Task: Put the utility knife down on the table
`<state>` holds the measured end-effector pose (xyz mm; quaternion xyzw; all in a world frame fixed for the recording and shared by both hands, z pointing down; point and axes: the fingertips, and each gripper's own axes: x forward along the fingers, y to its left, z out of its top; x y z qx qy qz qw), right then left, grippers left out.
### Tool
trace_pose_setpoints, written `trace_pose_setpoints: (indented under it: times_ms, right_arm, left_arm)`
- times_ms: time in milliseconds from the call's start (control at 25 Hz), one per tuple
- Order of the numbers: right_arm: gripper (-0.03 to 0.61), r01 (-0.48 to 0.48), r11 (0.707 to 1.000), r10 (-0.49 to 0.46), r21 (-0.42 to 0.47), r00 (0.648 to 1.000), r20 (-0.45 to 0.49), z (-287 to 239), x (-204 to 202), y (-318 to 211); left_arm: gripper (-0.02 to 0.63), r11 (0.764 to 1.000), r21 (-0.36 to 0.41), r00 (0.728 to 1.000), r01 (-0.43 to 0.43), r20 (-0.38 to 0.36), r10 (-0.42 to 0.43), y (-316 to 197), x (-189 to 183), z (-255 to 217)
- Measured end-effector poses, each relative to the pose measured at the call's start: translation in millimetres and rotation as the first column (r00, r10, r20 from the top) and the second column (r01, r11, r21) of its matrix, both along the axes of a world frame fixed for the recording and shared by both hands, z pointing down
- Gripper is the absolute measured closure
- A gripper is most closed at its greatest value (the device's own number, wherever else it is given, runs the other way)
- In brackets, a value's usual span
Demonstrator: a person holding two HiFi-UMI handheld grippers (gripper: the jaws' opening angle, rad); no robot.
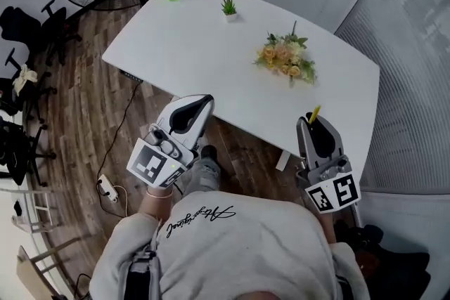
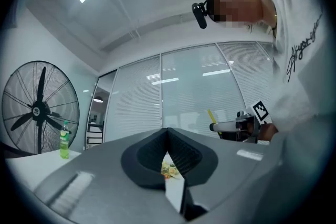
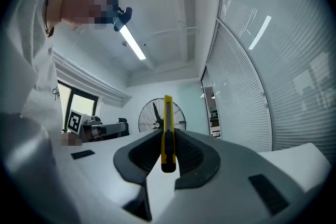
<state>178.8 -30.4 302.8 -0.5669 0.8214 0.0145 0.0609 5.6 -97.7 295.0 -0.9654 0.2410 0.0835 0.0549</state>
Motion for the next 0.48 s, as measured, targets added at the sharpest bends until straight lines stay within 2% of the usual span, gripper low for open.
trace_pose_setpoints:
  times_ms: [200, 480]
  right_arm:
    - [0.509, -0.056, 0.998, 0.056, -0.012, 0.998, 0.002, -20.1, -17.8, -74.7]
    - [0.509, -0.108, 0.994, 0.108, -0.016, 0.994, 0.018, -29.6, -21.8, -152.6]
  left_arm:
    - [0.615, 0.997, 0.004, 0.997, -0.073, 0.008, 0.073, -82.7, -2.5, -18.3]
    - [0.615, 0.995, -0.003, 0.995, -0.097, 0.032, 0.097, -161.8, -14.8, -26.2]
